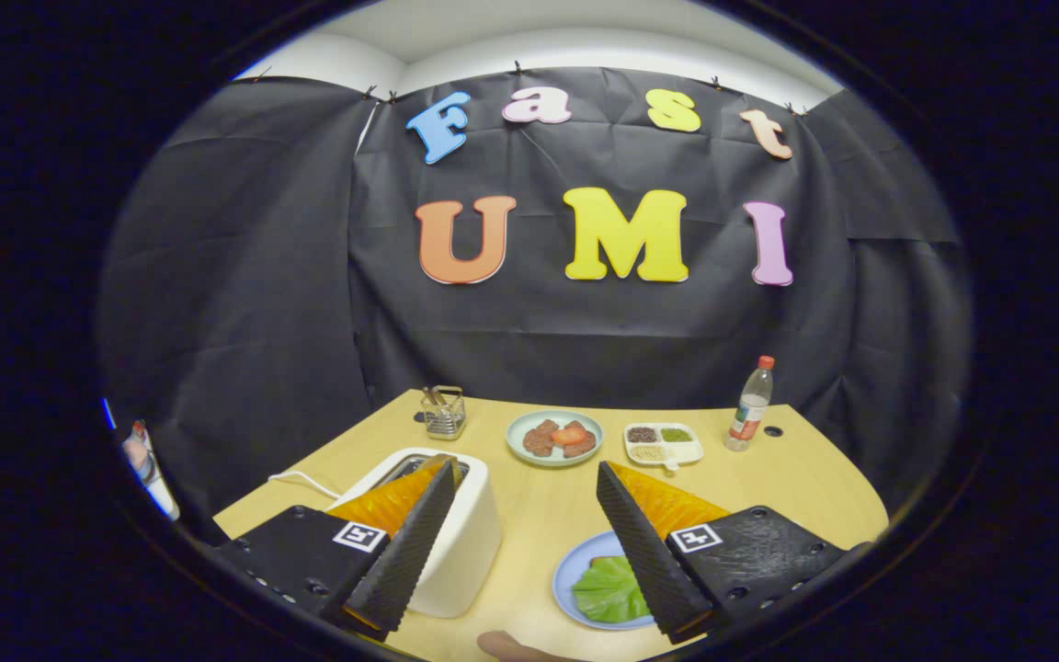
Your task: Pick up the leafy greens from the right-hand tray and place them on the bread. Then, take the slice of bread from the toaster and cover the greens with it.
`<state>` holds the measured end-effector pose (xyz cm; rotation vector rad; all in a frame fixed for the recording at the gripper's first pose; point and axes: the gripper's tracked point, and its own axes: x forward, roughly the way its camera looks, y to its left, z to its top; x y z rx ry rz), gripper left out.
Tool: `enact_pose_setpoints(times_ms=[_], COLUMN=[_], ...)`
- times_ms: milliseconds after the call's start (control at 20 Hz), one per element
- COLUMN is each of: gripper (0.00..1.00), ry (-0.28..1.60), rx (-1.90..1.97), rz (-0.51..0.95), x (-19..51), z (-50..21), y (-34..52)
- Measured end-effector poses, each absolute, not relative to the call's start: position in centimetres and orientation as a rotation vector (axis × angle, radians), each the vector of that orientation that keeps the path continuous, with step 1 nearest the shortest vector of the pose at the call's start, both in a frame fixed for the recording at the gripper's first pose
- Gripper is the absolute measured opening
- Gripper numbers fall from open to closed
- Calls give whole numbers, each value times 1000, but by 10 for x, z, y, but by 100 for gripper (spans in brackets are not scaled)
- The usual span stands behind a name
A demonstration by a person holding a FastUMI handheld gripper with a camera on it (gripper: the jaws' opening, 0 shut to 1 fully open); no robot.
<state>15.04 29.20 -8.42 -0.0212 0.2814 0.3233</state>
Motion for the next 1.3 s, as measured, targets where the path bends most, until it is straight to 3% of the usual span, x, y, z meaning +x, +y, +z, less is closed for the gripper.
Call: enact_pose_setpoints(times_ms=[450, 800, 1000, 1050, 1100, 1200, 1300], gripper=[93, 66, 36, 24, 24, 14, 14], ry=[395, 487, 518, 526, 522, 521, 523], rx=[-10, -4, 36, 31, 13, 11, -2], rz=[317, 269, 260, 266, 244, 245, 236], x=[169, 184, 191, 190, 192, 187, 185], z=[-135, -160, -167, -168, -167, -166, -165], y=[362, 376, 378, 381, 378, 378, 376])
